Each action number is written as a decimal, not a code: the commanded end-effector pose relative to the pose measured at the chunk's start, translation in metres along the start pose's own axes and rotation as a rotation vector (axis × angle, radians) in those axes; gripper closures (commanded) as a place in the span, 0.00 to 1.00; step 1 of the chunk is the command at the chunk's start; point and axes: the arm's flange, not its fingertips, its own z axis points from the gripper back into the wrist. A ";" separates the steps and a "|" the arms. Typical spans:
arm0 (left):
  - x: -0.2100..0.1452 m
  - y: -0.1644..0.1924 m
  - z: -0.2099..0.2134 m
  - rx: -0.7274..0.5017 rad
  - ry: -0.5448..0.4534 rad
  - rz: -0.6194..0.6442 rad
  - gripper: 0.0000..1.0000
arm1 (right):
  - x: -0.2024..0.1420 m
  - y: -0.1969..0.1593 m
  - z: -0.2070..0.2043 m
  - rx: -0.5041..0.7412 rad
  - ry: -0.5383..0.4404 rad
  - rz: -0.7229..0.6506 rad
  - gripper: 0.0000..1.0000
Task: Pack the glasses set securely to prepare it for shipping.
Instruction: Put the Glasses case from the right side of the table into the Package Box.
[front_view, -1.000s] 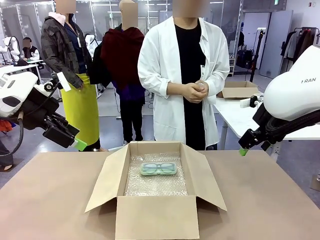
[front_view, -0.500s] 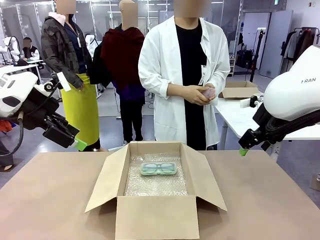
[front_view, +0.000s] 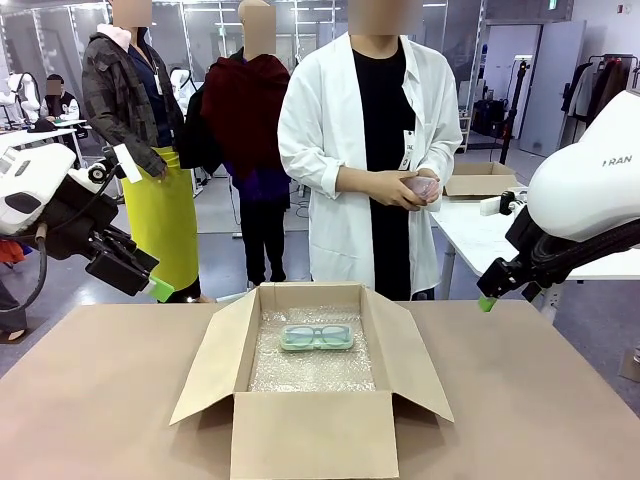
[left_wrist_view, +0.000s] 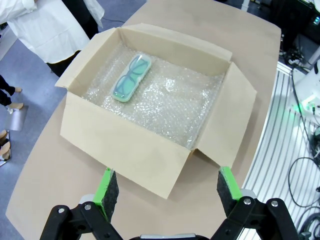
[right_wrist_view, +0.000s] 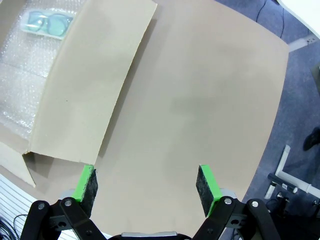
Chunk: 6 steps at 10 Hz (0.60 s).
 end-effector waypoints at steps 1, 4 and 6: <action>-0.001 0.000 0.001 -0.016 -0.011 -0.004 0.00 | -0.001 -0.001 0.000 0.009 -0.008 0.020 0.00; -0.001 0.000 0.001 -0.016 -0.011 -0.004 0.00 | -0.001 -0.001 0.000 0.009 -0.008 0.020 0.00; -0.001 0.000 0.001 -0.016 -0.011 -0.004 0.00 | -0.001 -0.001 0.000 0.009 -0.008 0.020 0.00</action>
